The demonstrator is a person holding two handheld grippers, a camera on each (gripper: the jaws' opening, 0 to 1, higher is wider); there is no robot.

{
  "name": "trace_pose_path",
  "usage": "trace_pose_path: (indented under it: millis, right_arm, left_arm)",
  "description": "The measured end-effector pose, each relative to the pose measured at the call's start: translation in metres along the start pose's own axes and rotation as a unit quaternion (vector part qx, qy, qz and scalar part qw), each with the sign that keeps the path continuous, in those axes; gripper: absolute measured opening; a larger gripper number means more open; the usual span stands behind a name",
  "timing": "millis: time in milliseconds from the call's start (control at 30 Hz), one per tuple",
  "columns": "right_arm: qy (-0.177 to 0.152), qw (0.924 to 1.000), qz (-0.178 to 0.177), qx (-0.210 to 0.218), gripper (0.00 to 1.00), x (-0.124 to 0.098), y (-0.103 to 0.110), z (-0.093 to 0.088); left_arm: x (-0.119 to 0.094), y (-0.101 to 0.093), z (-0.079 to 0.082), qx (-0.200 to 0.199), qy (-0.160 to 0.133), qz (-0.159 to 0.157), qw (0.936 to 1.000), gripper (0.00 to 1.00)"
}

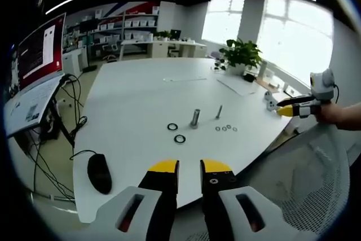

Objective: Place the washer onto the threaded stud by aligning its center hole with the stud, sliding it down to the base, and recovering from edge contact or off-axis alignment until the washer reaches the visible bottom stop.

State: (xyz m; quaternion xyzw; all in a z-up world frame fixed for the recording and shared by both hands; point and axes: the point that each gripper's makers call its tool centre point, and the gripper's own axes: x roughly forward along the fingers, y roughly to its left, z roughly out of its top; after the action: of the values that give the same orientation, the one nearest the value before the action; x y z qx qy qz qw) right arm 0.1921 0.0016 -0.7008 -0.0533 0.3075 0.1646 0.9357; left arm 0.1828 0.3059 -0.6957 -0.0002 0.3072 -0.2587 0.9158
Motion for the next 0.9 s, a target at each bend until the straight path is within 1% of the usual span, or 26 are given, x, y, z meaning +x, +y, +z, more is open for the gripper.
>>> trace_pose_path:
  millis: [900]
  right_arm:
    - [0.003,1.0000,0.000,0.001,0.35,0.0005,-0.0005,-0.0012]
  left_arm:
    - [0.0003,0.0011,-0.0018,-0.004,0.004,0.003,1.0000,0.14]
